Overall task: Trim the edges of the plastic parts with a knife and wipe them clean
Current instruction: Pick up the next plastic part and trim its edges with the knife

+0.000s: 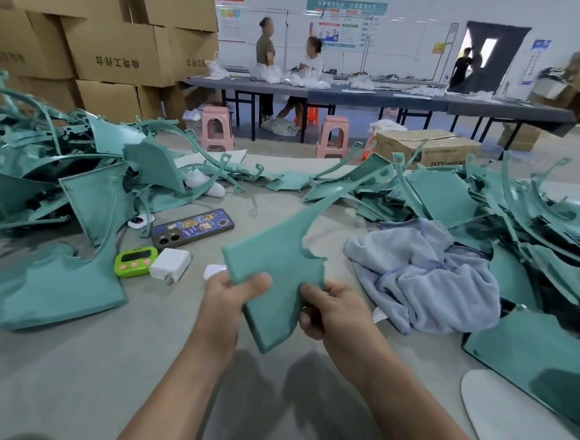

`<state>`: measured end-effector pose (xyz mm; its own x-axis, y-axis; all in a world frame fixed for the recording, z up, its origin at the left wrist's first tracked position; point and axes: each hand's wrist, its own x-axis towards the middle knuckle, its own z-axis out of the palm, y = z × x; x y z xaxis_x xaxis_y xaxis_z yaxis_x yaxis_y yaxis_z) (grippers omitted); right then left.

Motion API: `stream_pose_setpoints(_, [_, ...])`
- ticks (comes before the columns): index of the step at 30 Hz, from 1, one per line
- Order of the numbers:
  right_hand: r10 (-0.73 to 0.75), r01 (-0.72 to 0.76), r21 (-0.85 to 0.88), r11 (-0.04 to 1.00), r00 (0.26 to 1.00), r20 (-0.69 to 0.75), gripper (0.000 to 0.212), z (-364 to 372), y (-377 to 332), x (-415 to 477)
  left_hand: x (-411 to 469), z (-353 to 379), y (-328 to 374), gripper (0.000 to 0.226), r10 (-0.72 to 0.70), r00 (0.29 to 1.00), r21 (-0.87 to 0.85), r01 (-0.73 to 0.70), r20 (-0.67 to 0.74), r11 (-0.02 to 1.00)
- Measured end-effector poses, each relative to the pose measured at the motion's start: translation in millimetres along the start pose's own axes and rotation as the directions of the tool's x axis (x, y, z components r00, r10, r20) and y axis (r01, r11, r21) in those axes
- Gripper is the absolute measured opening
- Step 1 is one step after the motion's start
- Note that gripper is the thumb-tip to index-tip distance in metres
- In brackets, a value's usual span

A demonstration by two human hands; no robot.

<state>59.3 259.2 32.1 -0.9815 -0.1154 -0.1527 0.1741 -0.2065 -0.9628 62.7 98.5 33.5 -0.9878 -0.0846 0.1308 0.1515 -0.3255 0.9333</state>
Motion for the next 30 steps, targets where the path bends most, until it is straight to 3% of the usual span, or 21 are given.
stream_pose_setpoints(2, [-0.003,-0.001,-0.052,0.999,0.997,-0.072,0.014,-1,-1,1,0,8,-9,0.022,-0.010,0.993,0.112,0.023,-0.121,0.993])
stream_pose_setpoints(4, [-0.153,0.043,-0.392,0.919,0.956,-0.252,0.009,-12,-4,1,2,8,-11,0.018,0.072,0.960,0.165,-0.027,-0.269,0.986])
stream_pose_setpoints(6, [-0.405,0.023,-0.763,0.646,0.857,-0.318,0.010,-28,-12,-4,6,-4,-6,0.021,0.194,0.914,0.239,-0.112,-0.356,0.965])
stream_pose_setpoints(8, [-0.459,-0.055,-0.908,0.415,0.849,-0.261,0.021,-39,-17,-10,8,-19,-1,0.016,0.282,0.865,0.377,-0.118,-0.415,0.919])
stream_pose_setpoints(10, [-0.368,-0.160,-0.966,0.201,0.902,-0.226,0.032,-41,-13,-13,7,-27,-2,0.006,0.365,0.842,0.574,-0.083,-0.396,0.814])
stream_pose_setpoints(11, [-0.320,-0.183,-0.973,0.137,0.922,-0.219,0.035,-38,-9,-14,5,-27,-3,0.013,0.404,0.849,0.668,-0.084,-0.341,0.740])
stream_pose_setpoints(14, [-0.267,-0.149,-0.985,0.082,0.949,-0.166,0.034,-27,0,-11,-5,-20,-10,0.036,0.392,0.913,0.801,-0.148,-0.115,0.580])
stream_pose_setpoints(16, [-0.258,-0.106,-0.992,0.074,0.958,-0.122,0.022,-24,2,-7,-8,-17,-13,0.036,0.358,0.933,0.843,-0.167,-0.033,0.511])
stream_pose_setpoints(21, [-0.075,-0.085,-0.989,0.120,0.993,-0.094,0.003,-37,-14,-4,-2,-21,-18,0.039,0.317,0.945,0.863,-0.094,-0.080,0.497])
stream_pose_setpoints(23, [-0.018,-0.034,-0.995,0.093,0.999,-0.036,0.017,-44,-17,-6,-2,-21,-20,0.052,0.267,0.962,0.884,-0.068,-0.065,0.462])
stream_pose_setpoints(25, [-0.057,0.023,-0.993,0.112,0.998,0.017,0.023,-52,-18,-9,-2,-21,-22,0.058,0.235,0.970,0.900,-0.045,-0.064,0.433])
stream_pose_setpoints(26, [-0.106,0.042,-0.983,0.181,0.994,0.023,0.022,-56,-18,-10,-2,-21,-22,0.058,0.229,0.971,0.902,-0.045,-0.061,0.430])
stream_pose_setpoints(29, [-0.260,0.158,-0.833,0.530,0.965,0.017,0.020,-61,-25,-15,-3,-23,-23,0.061,0.231,0.973,0.913,-0.071,-0.026,0.402])
stream_pose_setpoints(30, [-0.300,0.209,-0.782,0.587,0.953,0.029,0.018,-59,-28,-16,-3,-23,-23,0.063,0.229,0.973,0.918,-0.075,-0.017,0.389])
